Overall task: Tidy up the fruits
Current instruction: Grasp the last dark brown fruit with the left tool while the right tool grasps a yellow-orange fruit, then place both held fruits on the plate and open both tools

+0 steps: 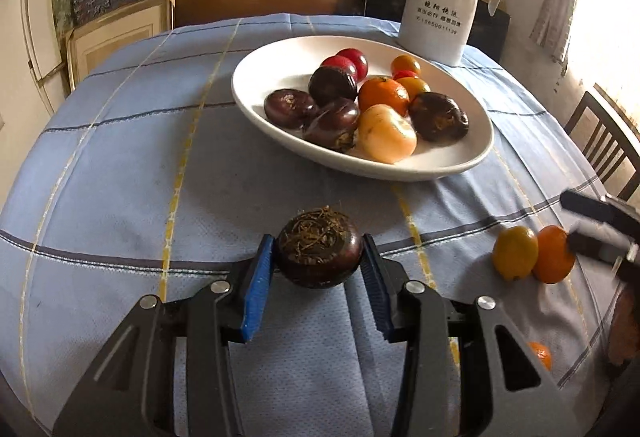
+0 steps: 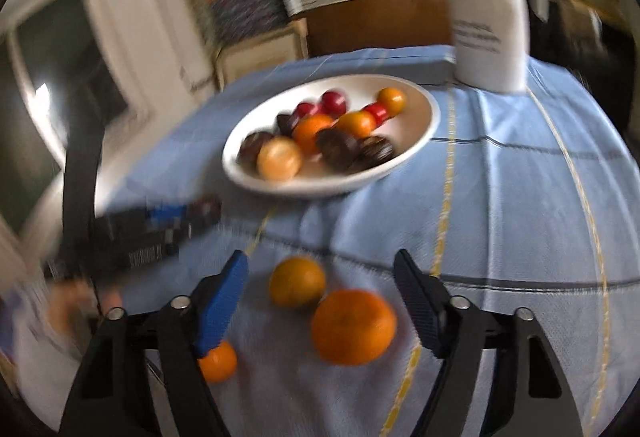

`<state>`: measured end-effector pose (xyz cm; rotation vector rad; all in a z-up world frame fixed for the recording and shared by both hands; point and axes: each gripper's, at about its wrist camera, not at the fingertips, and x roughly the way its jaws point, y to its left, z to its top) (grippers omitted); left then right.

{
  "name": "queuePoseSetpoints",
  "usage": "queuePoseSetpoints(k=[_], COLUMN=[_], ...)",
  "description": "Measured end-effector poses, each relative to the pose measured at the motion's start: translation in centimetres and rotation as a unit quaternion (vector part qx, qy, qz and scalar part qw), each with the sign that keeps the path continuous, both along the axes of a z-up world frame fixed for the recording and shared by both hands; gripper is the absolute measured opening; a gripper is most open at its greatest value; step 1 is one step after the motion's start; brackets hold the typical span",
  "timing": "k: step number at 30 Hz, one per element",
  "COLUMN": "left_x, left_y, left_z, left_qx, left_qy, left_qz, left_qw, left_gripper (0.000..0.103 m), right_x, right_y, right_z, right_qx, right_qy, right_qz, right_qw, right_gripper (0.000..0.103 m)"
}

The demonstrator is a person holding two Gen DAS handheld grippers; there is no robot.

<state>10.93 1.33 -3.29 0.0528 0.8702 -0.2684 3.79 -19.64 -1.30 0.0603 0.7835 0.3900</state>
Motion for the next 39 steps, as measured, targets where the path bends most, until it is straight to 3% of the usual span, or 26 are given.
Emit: queuePoseSetpoints(k=[4,12,15,17,24,30,33,37,39], left_x=[-0.2,-0.2,-0.2,-0.2,-0.4,-0.5,-1.1,-0.8,0.1], left_y=[-0.3,-0.6,-0.9,-1.0,-1.0,-1.0,-1.2,-1.0,-1.3], left_z=[-0.2,-0.8,-0.9,-0.9,-0.8,-0.5,0.5,3.2,5.0], left_qx=[0.005,0.007,0.015,0.016,0.023,0.016,0.01,-0.03,-0.026], left_qy=[0.001,0.014,0.014,0.013,0.012,0.005,-0.016,-0.032,-0.047], left_qz=[-0.009,-0.019,-0.023,-0.024,-0.025,-0.028,-0.031,-0.034,-0.031], left_qw=[1.0,0.9997,0.9995,0.9995,0.9993,0.9995,0.9993,0.9984,0.9981], left_gripper=[0.042,0.042,0.042,0.042,0.042,0.042,0.042,0.042,0.042], right_x=[-0.4,0.6,0.8,0.4,0.2,0.9,1.0,1.7,2.6], right_y=[3.0,5.4,5.5,5.4,4.6,1.3,0.0,-1.5,-2.1], right_z=[-0.6,-1.4,-1.3,-1.3,-1.1,0.3,0.7,2.1,3.0], right_qx=[-0.095,-0.197,-0.195,-0.186,-0.16,-0.044,0.0,0.059,0.078], right_qy=[-0.026,-0.034,-0.024,-0.025,-0.033,-0.012,-0.007,-0.011,-0.006], right_qz=[0.033,0.106,0.125,0.132,0.11,0.068,0.05,0.029,0.014], right_qw=[0.995,0.974,0.973,0.973,0.98,0.997,0.999,0.998,0.997], right_gripper=[0.057,0.049,0.044,0.038,0.038,0.038,0.038,0.038,0.038])
